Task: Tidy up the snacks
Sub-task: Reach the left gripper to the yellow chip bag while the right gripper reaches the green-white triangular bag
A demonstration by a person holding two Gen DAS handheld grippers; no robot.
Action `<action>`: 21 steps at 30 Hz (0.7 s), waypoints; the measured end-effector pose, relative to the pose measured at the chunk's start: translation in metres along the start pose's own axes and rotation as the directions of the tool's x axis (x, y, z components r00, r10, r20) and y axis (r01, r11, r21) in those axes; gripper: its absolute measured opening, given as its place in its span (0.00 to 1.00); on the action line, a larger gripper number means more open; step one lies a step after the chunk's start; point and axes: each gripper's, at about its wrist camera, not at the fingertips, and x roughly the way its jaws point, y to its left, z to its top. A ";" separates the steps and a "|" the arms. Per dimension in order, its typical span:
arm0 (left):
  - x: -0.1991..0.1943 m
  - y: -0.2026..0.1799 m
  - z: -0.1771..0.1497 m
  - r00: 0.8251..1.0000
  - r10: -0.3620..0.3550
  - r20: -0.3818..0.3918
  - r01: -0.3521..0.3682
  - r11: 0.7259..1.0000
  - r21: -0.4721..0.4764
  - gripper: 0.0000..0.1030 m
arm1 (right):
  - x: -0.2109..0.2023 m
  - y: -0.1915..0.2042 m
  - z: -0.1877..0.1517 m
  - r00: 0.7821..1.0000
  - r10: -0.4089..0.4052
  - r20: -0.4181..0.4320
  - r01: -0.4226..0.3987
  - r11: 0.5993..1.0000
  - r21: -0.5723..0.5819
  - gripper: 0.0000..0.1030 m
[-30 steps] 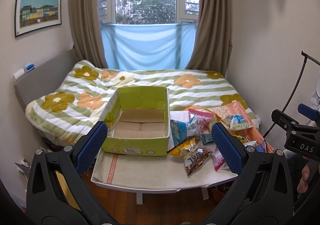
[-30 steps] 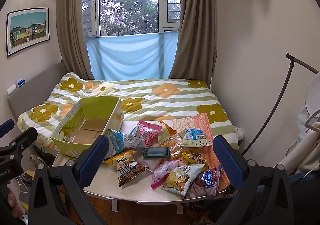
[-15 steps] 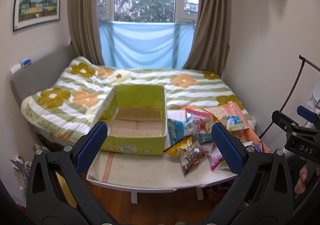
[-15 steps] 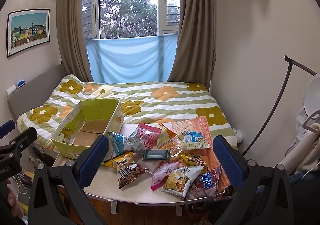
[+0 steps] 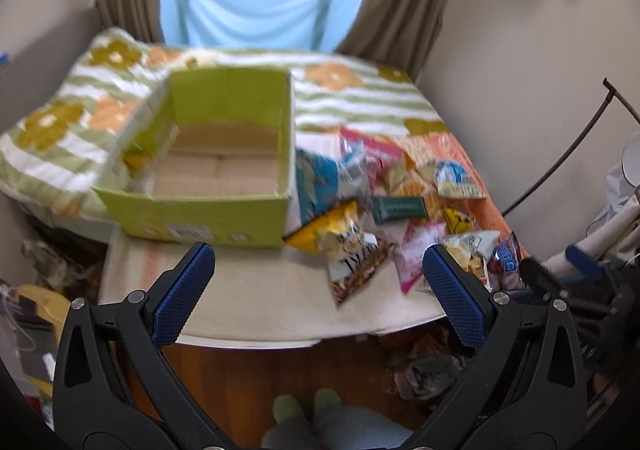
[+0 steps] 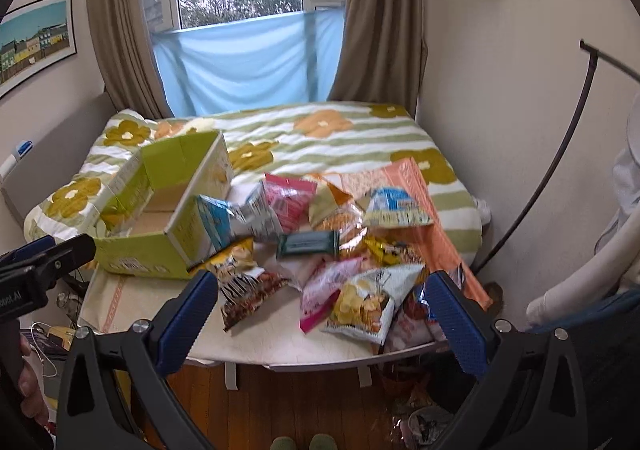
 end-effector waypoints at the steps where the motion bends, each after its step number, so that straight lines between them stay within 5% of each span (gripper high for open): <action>1: 0.009 -0.001 0.000 1.000 -0.008 -0.007 0.008 1.000 -0.004 1.00 | 0.007 -0.002 -0.004 1.000 -0.004 -0.012 0.004 1.000 0.005 1.00; 10: 0.105 -0.018 -0.014 0.988 -0.059 -0.139 0.052 0.997 -0.054 1.00 | 0.095 -0.031 -0.033 0.983 -0.028 -0.179 0.022 0.999 -0.038 1.00; 21: 0.186 -0.027 -0.017 0.976 -0.008 -0.218 -0.016 0.994 -0.108 0.92 | 0.157 -0.049 -0.038 0.968 -0.011 -0.250 -0.034 0.984 -0.176 1.00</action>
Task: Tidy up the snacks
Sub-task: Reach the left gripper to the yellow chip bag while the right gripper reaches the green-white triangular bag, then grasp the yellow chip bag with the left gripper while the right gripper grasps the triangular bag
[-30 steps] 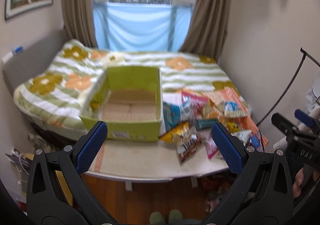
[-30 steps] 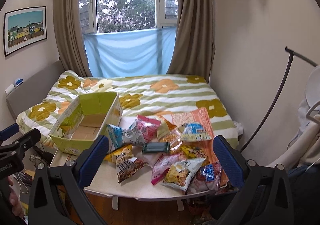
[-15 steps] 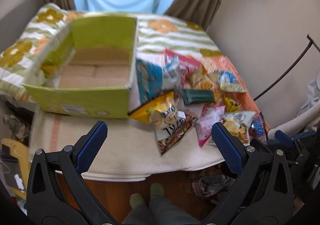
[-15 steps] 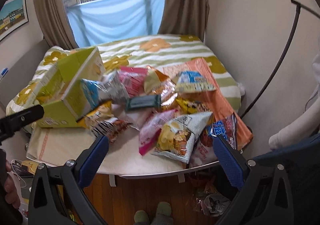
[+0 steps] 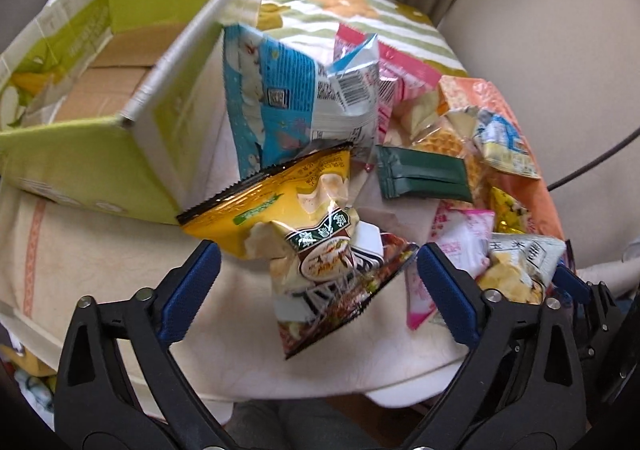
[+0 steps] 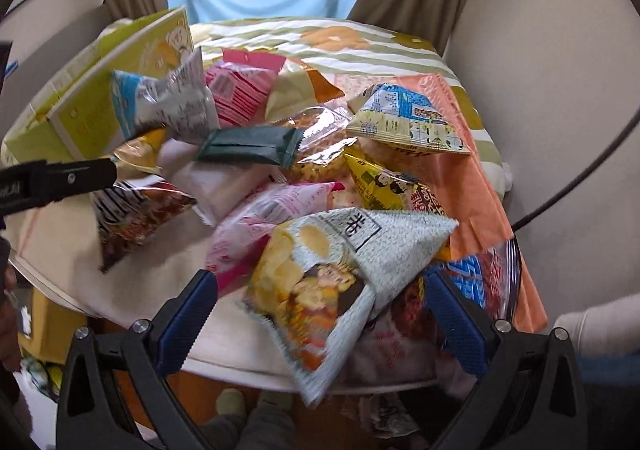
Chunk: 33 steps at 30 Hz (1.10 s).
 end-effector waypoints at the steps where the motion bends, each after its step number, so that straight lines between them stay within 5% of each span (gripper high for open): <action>1: 0.004 0.000 0.000 1.000 0.001 -0.006 -0.001 1.000 -0.005 0.91 | 0.004 -0.002 0.001 1.000 0.007 -0.002 -0.007 1.000 -0.010 1.00; 7: 0.026 -0.003 -0.003 0.999 0.025 -0.028 -0.026 0.999 -0.019 0.90 | 0.017 -0.002 0.004 1.000 -0.003 0.019 0.005 0.992 -0.122 1.00; 13: 0.032 -0.001 -0.003 0.999 0.030 -0.035 -0.031 0.999 -0.036 0.78 | 0.027 -0.002 0.006 1.000 0.013 0.007 -0.012 0.988 -0.157 0.96; 15: 0.031 -0.002 -0.005 0.999 0.030 -0.036 -0.032 0.999 -0.032 0.71 | 0.030 -0.004 0.007 1.000 0.013 -0.005 -0.014 0.987 -0.160 0.84; 17: 0.033 -0.002 -0.006 0.999 -0.018 -0.050 0.016 0.999 -0.042 0.51 | 0.030 -0.006 0.007 1.000 0.025 -0.012 -0.026 0.988 -0.152 0.82; 24: 0.030 -0.005 -0.009 0.999 -0.014 -0.044 0.012 1.000 -0.024 0.47 | 0.028 -0.007 0.005 0.998 0.050 -0.023 -0.053 0.988 -0.148 0.59; 33: 0.004 -0.007 -0.014 0.999 -0.024 -0.033 0.024 1.000 0.002 0.44 | 0.007 -0.014 0.007 0.998 0.056 0.005 -0.055 0.993 -0.103 0.57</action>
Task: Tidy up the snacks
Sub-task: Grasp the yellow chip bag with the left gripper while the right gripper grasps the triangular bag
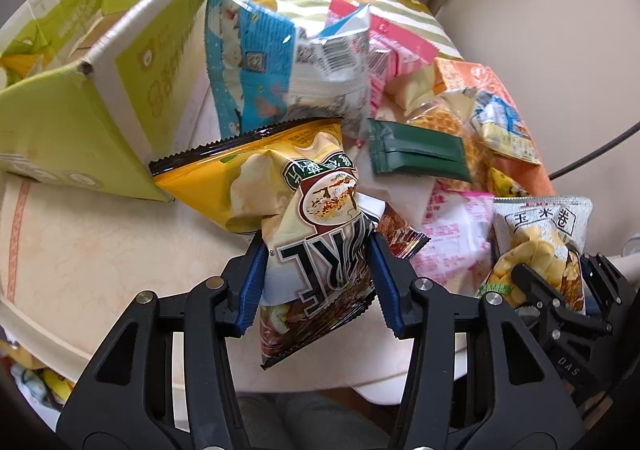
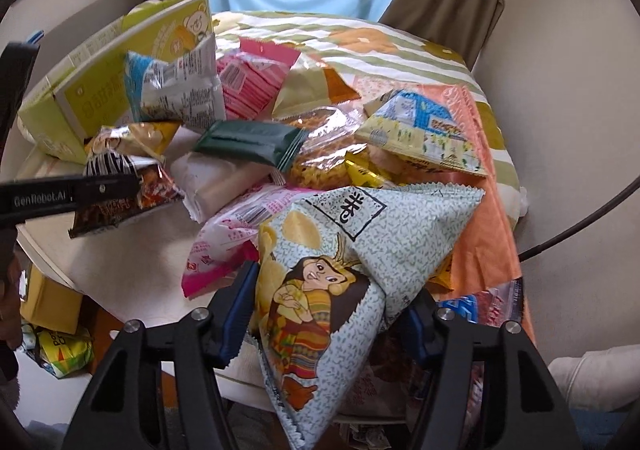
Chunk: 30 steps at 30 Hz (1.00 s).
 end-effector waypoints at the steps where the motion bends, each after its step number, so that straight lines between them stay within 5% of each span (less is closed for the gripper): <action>1: -0.004 -0.001 0.000 1.000 -0.002 0.002 0.002 1.000 0.003 0.44 | -0.003 -0.001 0.000 1.000 -0.001 0.004 0.001 1.000 0.003 0.57; 10: -0.068 -0.027 0.004 0.995 -0.031 0.094 0.027 0.999 0.036 0.44 | -0.040 -0.020 0.020 0.996 -0.003 0.090 0.001 1.000 0.029 0.57; 17: -0.122 -0.020 0.035 0.974 -0.034 0.224 0.030 0.999 0.021 0.44 | -0.066 -0.020 0.058 0.982 0.028 0.187 -0.031 0.999 0.014 0.57; 26: -0.162 0.053 0.092 0.941 -0.006 0.338 0.013 1.000 -0.020 0.44 | -0.071 0.034 0.131 0.952 0.095 0.290 -0.084 0.995 -0.050 0.57; 30: -0.167 0.098 0.118 0.942 0.015 0.335 -0.006 1.000 -0.028 0.44 | -0.067 0.077 0.164 0.943 0.133 0.305 -0.118 0.991 -0.068 0.57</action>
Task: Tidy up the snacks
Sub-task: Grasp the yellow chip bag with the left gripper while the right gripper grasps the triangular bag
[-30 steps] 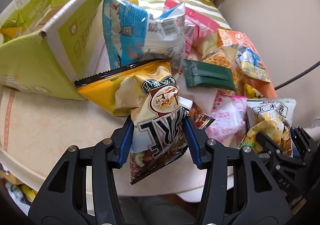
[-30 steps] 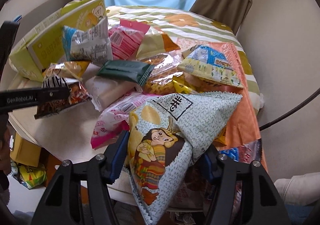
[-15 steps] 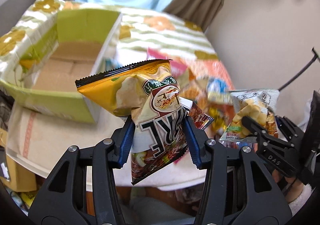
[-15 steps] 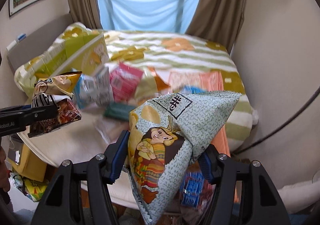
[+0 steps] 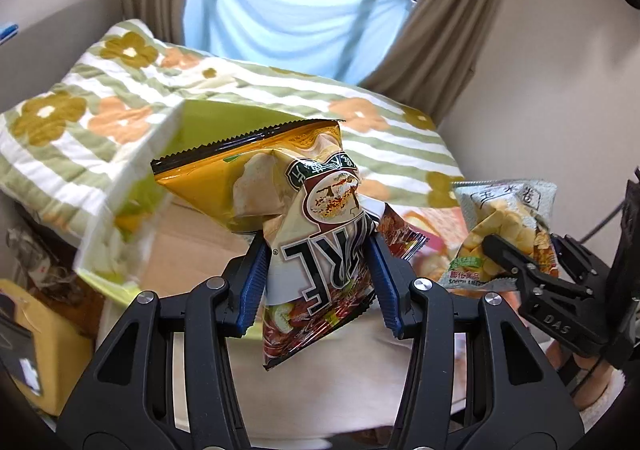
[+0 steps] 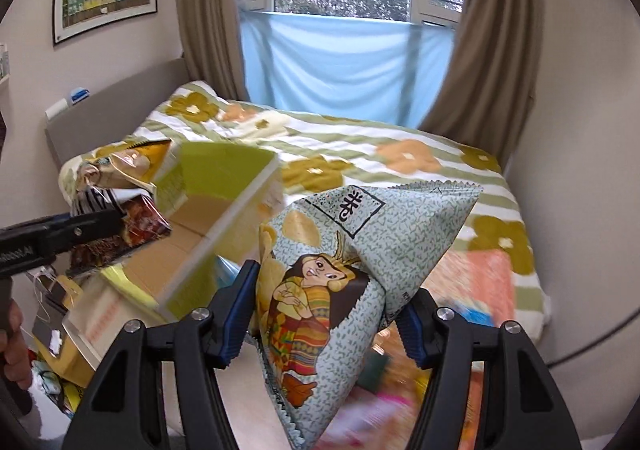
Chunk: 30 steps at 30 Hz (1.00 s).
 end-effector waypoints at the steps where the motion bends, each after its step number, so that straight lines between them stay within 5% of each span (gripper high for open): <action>1: 0.002 0.010 0.005 1.000 0.002 -0.006 -0.002 1.000 0.000 0.44 | 0.006 0.011 0.008 1.000 0.012 0.003 -0.012 1.000 0.000 0.57; 11: 0.053 0.116 0.034 0.988 -0.017 -0.152 0.024 0.999 0.044 0.44 | 0.066 0.109 0.061 0.998 0.064 -0.017 -0.064 0.998 0.029 0.57; 18: 0.086 0.135 0.035 0.966 -0.016 -0.257 0.068 0.979 0.195 0.46 | 0.090 0.144 0.061 0.998 0.030 -0.063 -0.023 0.994 0.108 0.57; 19: 0.089 0.134 0.033 0.963 -0.015 -0.267 0.073 0.975 0.209 0.49 | 0.092 0.147 0.059 0.997 0.017 -0.071 -0.008 0.993 0.117 0.57; 21: 0.093 0.129 0.027 0.956 0.004 -0.292 0.071 0.966 0.247 0.87 | 0.094 0.150 0.057 0.996 -0.005 -0.086 0.016 0.992 0.128 0.57; 22: 0.092 0.127 0.025 0.957 0.010 -0.289 0.068 0.964 0.258 0.95 | 0.094 0.151 0.056 0.996 -0.011 -0.093 0.023 0.991 0.134 0.57; 30: 0.073 0.134 0.018 0.964 0.048 -0.262 0.019 0.969 0.246 0.99 | 0.101 0.153 0.048 0.988 -0.016 -0.154 0.030 0.996 0.088 0.57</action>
